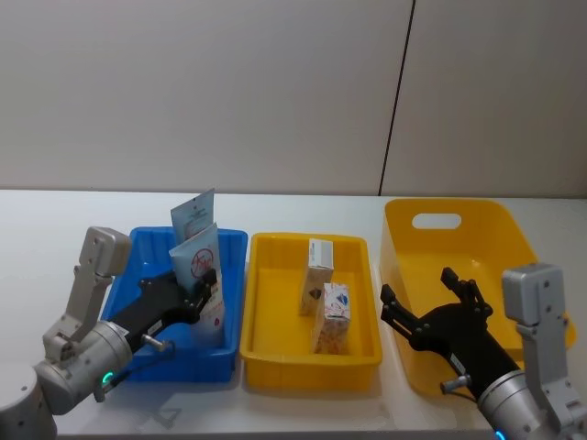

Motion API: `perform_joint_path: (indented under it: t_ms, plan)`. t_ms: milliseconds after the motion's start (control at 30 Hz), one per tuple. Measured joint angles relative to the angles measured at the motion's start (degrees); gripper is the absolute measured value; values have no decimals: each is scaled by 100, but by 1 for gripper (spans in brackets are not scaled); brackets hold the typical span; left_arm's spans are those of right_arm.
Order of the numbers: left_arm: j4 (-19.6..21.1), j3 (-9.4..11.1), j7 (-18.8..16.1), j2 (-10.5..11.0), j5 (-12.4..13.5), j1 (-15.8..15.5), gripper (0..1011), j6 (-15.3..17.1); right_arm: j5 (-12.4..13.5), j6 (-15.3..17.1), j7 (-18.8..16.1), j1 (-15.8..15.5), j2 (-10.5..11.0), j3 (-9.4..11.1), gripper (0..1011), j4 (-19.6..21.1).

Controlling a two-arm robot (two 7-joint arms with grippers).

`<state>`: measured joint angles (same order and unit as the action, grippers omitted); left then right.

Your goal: Bimanual collaborative sorting of washing and personal care products

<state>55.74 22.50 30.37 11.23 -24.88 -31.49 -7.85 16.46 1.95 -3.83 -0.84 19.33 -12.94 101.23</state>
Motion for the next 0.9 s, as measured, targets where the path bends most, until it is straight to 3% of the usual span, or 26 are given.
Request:
perform_joint_path:
  t_ms: [600, 900]
  plan:
    - [1141, -153, -437, 224, 193, 224, 253, 321, 0, 0, 0, 0, 0, 0, 1003, 0]
    - [1508, -206, -550, 219, 223, 291, 253, 379, 0, 0, 0, 0, 0, 0, 1003, 0]
